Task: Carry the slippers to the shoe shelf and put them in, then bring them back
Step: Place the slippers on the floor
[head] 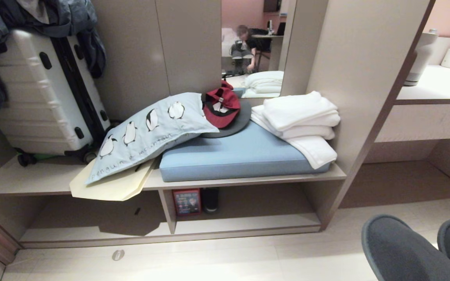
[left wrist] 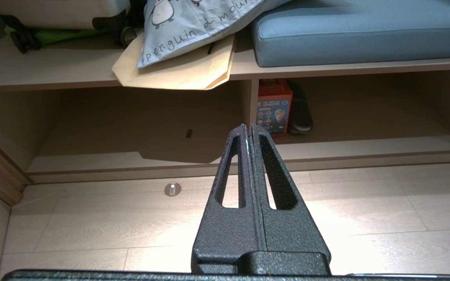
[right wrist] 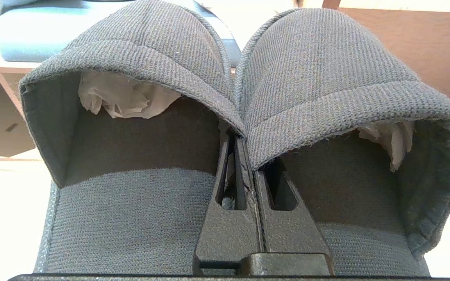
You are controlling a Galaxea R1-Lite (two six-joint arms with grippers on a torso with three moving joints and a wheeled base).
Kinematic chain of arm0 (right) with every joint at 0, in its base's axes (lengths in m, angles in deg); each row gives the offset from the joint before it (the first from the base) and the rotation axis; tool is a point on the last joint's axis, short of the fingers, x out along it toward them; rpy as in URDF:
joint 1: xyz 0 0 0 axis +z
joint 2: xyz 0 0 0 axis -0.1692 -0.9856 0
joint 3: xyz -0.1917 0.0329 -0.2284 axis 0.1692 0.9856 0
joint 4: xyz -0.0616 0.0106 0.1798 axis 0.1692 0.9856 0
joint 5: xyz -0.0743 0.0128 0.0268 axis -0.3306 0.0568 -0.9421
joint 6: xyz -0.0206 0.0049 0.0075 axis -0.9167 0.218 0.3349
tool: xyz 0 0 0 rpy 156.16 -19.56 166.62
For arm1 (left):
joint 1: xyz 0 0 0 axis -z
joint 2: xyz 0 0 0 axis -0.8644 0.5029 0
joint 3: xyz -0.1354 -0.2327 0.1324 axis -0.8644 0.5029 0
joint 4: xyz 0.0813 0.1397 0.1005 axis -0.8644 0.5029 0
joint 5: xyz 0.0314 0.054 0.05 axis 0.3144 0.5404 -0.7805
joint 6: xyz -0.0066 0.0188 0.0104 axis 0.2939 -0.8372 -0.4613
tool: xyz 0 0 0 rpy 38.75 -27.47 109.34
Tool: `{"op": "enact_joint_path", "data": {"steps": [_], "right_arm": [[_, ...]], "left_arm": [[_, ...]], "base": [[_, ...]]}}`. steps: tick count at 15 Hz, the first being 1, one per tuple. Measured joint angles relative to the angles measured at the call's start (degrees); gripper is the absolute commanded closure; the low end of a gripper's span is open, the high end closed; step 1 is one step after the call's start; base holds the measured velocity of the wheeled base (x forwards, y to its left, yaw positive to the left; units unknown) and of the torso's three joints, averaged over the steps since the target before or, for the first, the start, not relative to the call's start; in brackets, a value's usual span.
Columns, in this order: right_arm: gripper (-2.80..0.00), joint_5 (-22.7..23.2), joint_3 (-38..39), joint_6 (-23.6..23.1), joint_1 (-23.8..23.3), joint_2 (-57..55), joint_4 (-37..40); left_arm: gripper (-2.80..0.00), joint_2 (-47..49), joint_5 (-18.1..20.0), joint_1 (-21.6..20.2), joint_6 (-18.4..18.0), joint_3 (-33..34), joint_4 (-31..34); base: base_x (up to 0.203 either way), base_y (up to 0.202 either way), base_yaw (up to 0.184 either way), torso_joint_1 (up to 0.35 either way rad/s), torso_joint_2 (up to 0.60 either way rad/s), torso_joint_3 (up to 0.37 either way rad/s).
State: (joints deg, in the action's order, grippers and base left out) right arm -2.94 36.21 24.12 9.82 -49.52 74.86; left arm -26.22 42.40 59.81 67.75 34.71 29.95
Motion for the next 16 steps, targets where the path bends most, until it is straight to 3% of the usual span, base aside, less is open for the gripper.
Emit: {"op": "enact_joint_path", "data": {"steps": [16], "right_arm": [[0.00,0.0,0.0,0.0,0.0,0.0,0.0]], "left_arm": [[0.00,0.0,0.0,0.0,0.0,0.0,0.0]], "base": [[0.000,0.000,0.000,0.000,0.00,0.000]]}}
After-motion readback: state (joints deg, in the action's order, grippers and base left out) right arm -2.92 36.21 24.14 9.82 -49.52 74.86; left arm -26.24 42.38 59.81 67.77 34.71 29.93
